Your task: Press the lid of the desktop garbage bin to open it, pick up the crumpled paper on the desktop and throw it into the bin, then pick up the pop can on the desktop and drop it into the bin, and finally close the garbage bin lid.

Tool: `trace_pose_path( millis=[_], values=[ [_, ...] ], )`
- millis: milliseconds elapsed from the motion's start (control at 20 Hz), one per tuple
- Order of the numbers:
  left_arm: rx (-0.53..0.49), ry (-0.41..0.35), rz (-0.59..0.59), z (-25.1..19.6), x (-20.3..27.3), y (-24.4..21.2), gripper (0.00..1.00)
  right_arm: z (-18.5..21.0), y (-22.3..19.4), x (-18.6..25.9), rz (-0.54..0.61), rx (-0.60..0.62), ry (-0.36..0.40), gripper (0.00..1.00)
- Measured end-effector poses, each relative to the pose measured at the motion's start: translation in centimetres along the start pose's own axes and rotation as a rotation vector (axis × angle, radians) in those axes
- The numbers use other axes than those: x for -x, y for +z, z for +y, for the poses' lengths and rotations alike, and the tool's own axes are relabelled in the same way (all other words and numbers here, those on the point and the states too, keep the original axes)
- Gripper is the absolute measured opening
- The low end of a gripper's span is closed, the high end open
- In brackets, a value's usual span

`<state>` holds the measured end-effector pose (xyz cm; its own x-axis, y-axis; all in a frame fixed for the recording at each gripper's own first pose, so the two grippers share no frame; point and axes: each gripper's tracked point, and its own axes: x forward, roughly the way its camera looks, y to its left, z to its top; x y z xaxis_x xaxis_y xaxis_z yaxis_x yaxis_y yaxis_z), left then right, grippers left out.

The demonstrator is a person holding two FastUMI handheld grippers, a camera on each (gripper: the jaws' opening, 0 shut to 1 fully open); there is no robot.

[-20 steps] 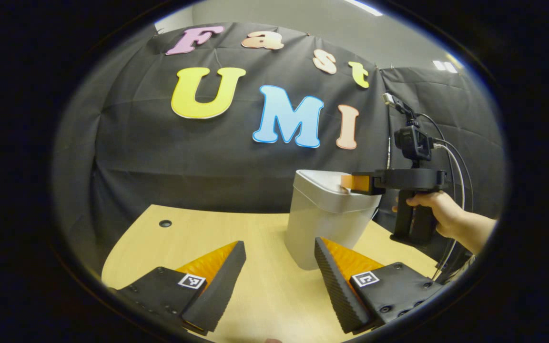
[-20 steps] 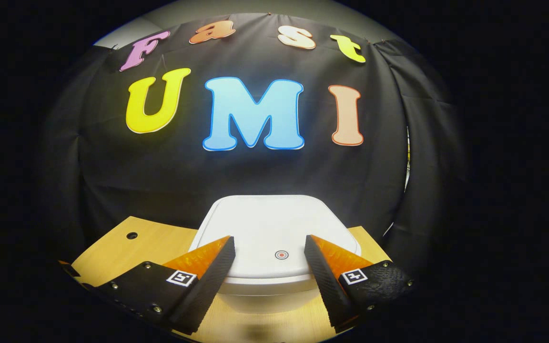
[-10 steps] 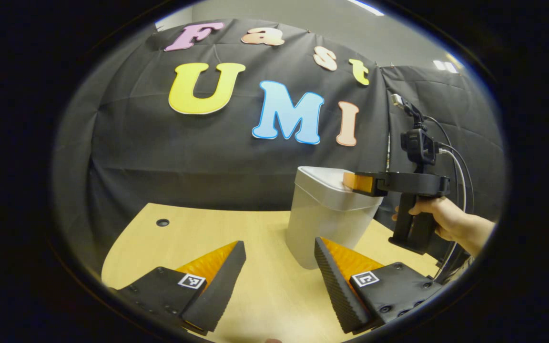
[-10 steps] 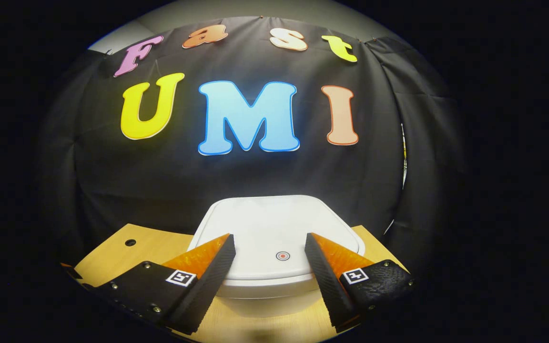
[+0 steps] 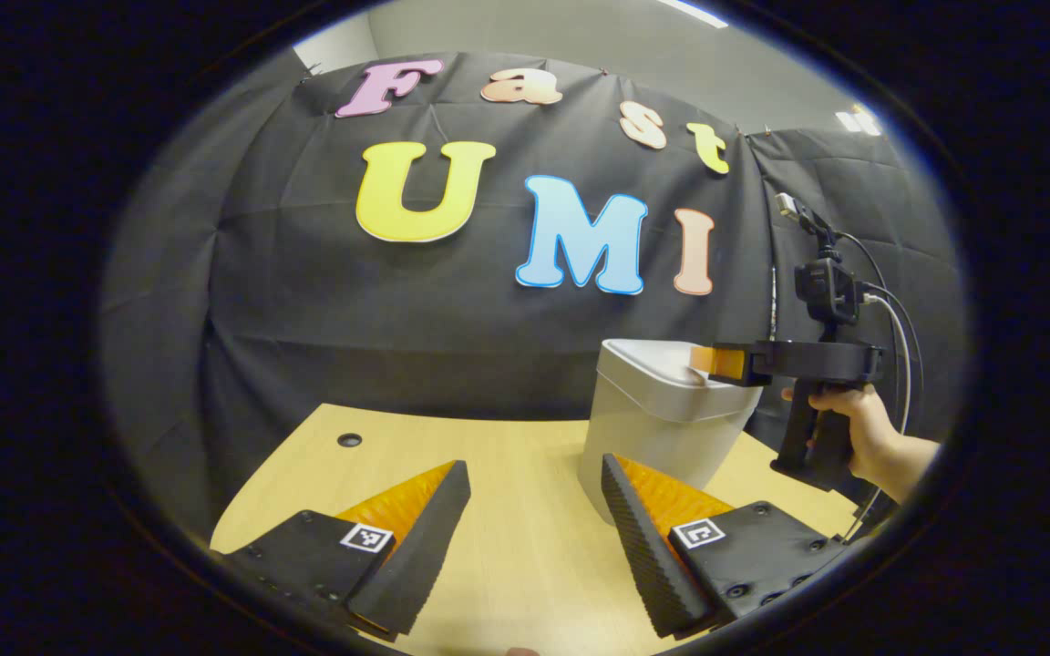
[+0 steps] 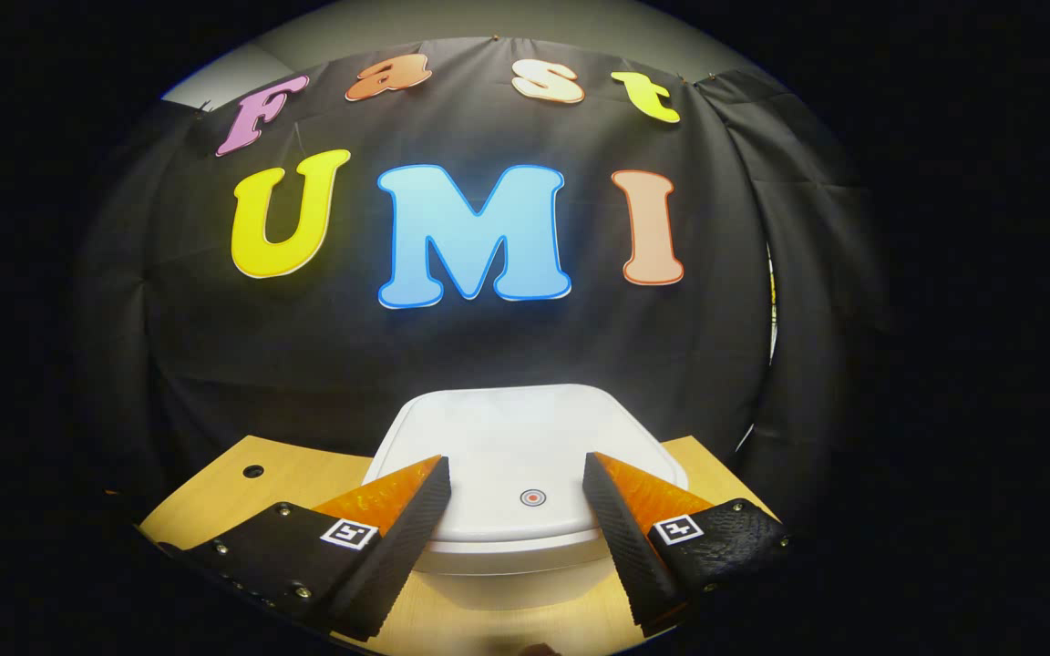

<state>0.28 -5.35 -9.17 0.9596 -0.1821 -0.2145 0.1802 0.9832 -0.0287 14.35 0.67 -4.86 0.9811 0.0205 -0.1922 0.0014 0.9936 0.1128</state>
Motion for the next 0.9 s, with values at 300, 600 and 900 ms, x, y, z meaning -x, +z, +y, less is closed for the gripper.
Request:
trace_pose_path(
  millis=[300,600,900],
  values=[
    [0.012,0.036,-0.039,-1.5,1.1,1.2,0.96,-0.5,3.0,5.0,-0.112,0.021,0.029,0.94],
    [0.013,0.053,-0.052,-3.0,1.7,1.2,1.0,-0.8,3.3,9.9,-0.156,0.018,0.064,0.94],
    [0.006,0.058,-0.066,-4.2,2.2,1.6,1.0,-1.3,1.3,13.3,-0.149,0.065,0.081,0.94]
  ],
)
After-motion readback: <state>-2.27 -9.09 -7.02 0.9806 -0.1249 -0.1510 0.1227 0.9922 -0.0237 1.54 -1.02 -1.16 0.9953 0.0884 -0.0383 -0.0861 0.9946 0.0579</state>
